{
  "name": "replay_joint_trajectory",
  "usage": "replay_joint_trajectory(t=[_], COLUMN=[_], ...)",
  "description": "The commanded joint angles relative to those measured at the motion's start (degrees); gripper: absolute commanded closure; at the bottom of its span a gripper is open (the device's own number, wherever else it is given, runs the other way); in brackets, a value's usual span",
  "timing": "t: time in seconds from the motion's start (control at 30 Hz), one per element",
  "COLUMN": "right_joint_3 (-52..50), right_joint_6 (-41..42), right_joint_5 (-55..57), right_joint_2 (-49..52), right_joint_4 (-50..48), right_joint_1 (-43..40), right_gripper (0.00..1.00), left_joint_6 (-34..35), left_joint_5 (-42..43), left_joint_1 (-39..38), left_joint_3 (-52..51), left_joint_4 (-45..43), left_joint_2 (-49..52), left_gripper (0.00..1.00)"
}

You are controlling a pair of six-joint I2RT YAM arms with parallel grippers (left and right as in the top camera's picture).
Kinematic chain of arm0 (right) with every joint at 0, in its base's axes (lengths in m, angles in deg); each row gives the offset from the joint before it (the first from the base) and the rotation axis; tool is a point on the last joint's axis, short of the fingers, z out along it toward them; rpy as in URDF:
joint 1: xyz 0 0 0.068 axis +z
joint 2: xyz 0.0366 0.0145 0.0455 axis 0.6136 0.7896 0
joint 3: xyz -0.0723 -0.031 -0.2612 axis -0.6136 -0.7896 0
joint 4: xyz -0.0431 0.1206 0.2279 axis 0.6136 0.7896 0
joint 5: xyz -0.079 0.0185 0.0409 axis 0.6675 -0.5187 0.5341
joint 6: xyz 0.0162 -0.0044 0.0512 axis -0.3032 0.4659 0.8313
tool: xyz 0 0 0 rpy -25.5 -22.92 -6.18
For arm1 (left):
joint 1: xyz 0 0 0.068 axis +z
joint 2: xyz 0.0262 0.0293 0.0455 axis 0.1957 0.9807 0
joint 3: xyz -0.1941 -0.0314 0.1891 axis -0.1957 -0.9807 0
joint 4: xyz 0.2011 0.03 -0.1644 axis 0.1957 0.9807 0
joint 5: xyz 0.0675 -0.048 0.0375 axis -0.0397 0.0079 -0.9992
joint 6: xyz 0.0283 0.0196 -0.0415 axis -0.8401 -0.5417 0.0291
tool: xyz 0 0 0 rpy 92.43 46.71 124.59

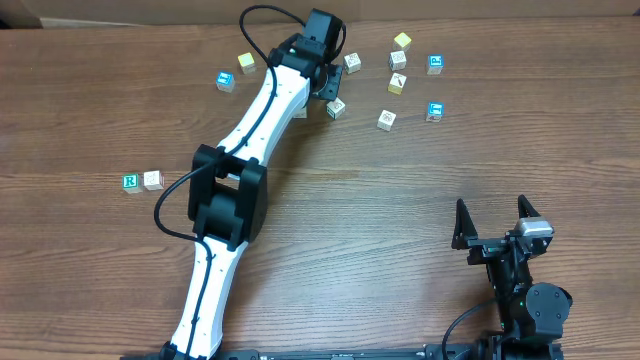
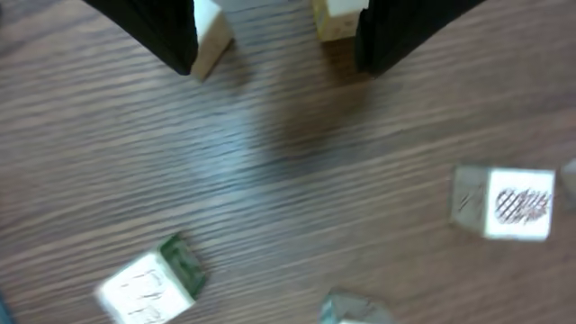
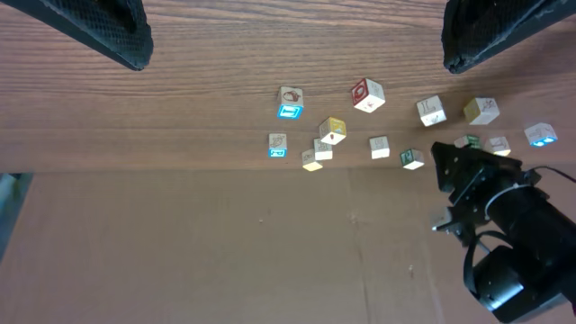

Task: Form a horizontal line
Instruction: 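Reach the left gripper to the '6' block and grasp it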

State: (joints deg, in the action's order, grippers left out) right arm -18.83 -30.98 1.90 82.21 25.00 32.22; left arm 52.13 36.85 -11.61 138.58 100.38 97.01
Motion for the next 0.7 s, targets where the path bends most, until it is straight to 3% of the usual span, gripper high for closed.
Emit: replay_joint_trajectory(t=[0.0, 0.67], right_joint_3=[-0.6, -0.6], right_joint_6=[-0.3, -0.3], right_joint_5=[0.0, 0.0], right_joint_2=[-0.3, -0.3], right_joint_4=[-0.2, -0.2], right_joint_1=[-0.1, -0.1], right_gripper=[0.00, 0.00], left_joint_6=[6.1, 10.4], left_joint_5=[-5.1, 1.1], left_joint_1=[1.2, 2.3], left_joint_3=[1.8, 1.4], left_joint_4=[1.0, 5.9], left_joint_2=[1.0, 3.7], left_gripper=[0.46, 0.47])
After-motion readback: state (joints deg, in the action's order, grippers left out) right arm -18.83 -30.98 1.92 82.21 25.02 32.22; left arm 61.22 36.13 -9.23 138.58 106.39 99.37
